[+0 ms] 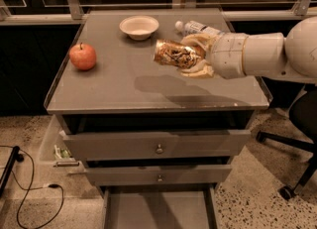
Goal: Pick orange can from bottom drawer and place on counter
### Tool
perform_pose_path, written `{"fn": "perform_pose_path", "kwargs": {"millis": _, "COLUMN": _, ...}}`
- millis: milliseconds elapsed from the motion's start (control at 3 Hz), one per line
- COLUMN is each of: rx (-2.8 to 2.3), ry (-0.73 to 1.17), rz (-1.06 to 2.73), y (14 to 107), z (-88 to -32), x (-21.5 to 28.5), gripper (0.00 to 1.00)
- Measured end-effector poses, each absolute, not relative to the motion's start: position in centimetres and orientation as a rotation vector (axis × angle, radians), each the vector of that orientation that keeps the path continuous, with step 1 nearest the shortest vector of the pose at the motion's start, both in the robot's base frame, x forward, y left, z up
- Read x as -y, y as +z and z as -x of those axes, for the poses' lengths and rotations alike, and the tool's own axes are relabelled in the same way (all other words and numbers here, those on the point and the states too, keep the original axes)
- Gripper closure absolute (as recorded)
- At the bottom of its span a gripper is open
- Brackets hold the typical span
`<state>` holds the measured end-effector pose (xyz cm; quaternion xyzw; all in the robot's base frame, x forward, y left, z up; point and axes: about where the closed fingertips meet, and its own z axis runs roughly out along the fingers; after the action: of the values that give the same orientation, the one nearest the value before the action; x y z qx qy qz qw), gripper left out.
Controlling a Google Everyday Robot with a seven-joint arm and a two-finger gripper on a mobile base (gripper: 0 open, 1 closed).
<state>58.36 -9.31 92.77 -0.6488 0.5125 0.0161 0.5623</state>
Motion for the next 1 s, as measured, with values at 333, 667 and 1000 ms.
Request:
{"fn": "perform_pose_path", "kwargs": {"millis": 333, "rx": -1.365, "ry": 0.054, "rz": 1.449, "y": 89.7, "z": -58.9, "x": 10.7, "gripper": 1.00}}
{"fn": "perform_pose_path", "kwargs": {"millis": 667, "rx": -1.504, "ry": 0.068, "rz": 1.374, "y": 86.7, "z": -59.9, "x": 12.3, "gripper": 1.00}}
{"fn": "perform_pose_path", "kwargs": {"millis": 1000, "rx": -1.588, "ry": 0.062, "rz": 1.322, "y": 85.3, "z": -60.7, "x": 13.0, "gripper": 1.00}}
